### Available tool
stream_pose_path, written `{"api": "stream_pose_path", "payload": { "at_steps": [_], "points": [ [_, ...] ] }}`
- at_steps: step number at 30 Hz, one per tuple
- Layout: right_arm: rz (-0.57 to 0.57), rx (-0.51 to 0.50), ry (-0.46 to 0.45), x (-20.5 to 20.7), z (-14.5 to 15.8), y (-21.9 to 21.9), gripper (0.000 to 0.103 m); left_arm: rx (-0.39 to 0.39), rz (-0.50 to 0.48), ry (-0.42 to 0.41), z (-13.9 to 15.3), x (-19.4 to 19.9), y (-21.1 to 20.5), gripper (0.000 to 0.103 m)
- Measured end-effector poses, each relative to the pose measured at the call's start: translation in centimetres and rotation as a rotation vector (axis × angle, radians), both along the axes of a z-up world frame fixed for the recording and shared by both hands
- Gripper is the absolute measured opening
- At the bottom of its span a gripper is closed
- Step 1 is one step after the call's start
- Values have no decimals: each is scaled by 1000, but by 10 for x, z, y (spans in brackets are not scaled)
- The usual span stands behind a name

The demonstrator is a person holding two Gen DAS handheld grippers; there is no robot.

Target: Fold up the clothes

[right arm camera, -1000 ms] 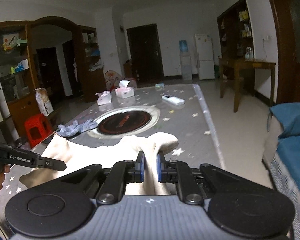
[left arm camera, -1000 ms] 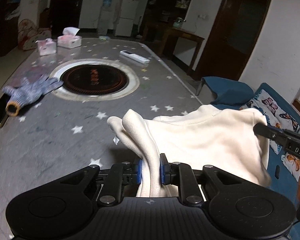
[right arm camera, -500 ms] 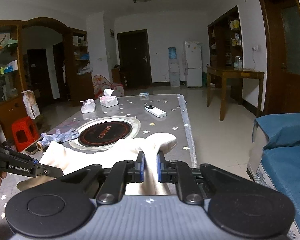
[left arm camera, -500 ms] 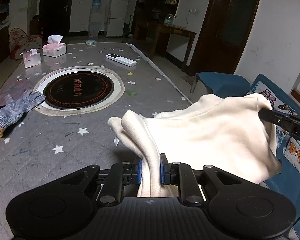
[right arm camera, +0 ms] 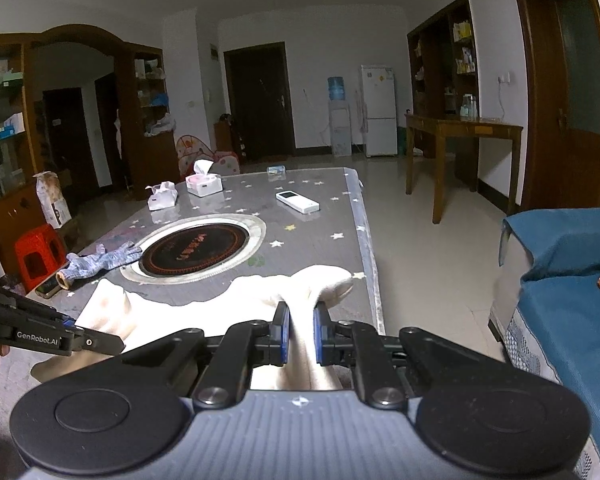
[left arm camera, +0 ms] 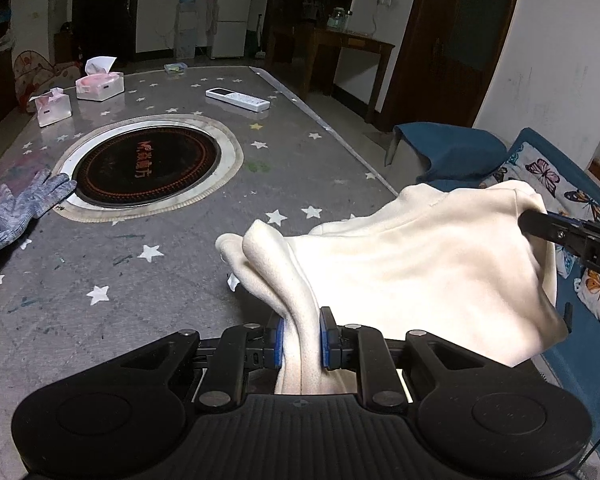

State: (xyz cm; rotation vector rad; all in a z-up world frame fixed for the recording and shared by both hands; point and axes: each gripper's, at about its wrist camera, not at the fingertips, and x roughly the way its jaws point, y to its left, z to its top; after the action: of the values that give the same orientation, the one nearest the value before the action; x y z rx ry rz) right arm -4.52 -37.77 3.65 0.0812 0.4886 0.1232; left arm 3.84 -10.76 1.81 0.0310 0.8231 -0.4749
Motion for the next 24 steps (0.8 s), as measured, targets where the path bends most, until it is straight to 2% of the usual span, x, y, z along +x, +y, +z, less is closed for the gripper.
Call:
{"api": "stream_pose_path", "payload": {
  "at_steps": [24],
  "points": [
    [-9,7,62,20,-20,-8,10,58,-10,11,-17,12,-10,19]
  ]
}}
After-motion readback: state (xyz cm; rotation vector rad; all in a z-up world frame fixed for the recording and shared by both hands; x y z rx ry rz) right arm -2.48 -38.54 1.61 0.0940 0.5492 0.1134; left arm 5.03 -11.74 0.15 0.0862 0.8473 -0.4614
